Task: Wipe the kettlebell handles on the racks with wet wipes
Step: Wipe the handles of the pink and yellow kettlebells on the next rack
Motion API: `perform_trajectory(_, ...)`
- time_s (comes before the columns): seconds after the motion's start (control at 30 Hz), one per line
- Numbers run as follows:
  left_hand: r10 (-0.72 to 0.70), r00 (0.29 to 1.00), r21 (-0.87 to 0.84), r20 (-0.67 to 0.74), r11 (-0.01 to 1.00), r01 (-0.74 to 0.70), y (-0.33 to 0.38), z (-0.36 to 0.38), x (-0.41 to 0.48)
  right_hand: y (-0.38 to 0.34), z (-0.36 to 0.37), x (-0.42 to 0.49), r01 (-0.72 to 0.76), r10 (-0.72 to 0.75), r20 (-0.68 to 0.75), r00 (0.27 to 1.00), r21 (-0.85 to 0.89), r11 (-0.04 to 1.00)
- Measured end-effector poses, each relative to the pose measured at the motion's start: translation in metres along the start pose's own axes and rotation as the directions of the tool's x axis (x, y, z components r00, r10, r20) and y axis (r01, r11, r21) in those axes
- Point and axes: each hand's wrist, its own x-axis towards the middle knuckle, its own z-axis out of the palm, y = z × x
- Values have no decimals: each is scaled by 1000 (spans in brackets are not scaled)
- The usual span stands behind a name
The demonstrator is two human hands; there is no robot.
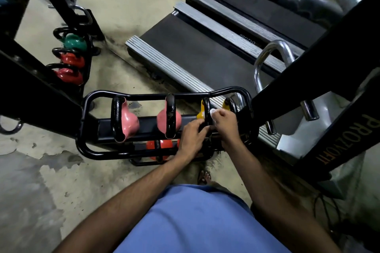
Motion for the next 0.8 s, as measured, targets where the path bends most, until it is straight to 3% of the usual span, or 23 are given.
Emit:
perform_trajectory(0.07, 26, 1000, 3, 5, 1000, -26, -3, 1, 0, 15, -6, -10, 79, -88, -73, 993, -116, 990)
perform_trajectory(0.23, 72, 993, -44, 96, 997, -68, -13, -2, -1, -2, 4, -2, 162, -198, -104, 975, -280, 946)
perform_trajectory(0.37, 61, 988, -41, 143, 998, -55, -23, 3, -6, -28, 12, 5, 159, -210, -104, 972, -365, 917)
perform_trajectory(0.47, 65, 992, -61, 110, 996, -59, -24, 4, -4, -6, 5, -11, 137, -185, -79, 980, -411, 901)
perform_trajectory(0.53, 99, 991, 22, 94, 995, -102, -30, 7, -1, 14, -5, -20, 110, -121, -12, 993, -334, 936)
perform_trajectory(0.67, 71, 988, 11, 140, 997, -73, -37, 6, 2, 6, -11, -13, -97, 89, 131, 987, 61, 993)
perform_trajectory(0.73, 55, 991, -5, 125, 998, -55, -38, 6, 5, -4, -7, -11, -72, 62, 106, 992, 91, 993)
perform_trajectory(0.8, 63, 990, -4, 127, 998, -63, -39, 5, 7, -2, -7, -12, 44, -43, 9, 999, -29, 999)
